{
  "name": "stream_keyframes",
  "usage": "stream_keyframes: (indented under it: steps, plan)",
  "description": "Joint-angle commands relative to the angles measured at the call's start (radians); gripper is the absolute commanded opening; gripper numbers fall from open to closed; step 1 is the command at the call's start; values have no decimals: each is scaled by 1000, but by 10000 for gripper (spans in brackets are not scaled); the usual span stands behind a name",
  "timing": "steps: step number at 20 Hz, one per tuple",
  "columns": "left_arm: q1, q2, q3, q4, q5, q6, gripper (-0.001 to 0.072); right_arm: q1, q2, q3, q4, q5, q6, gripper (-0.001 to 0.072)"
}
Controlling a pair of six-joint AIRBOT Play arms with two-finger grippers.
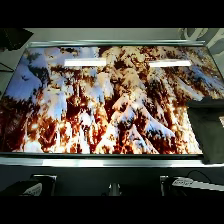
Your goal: Fold the shirts.
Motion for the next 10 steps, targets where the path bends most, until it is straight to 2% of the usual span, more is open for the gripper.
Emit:
stream_keyframes:
  steps: [1,4,7,10]
  plan:
    - [-1,0,1,0,1,8,27,0,25,-34,-235,158,64,24]
    - [-1,0,1,0,2,8,27,-1,67,-188,-310,141,51,24]
    - [-1,3,1,0,1,8,27,-1,100,-383,-381,31,36,24]
    - [-1,3,1,0,1,8,27,-1,101,-510,-386,-51,32,25]
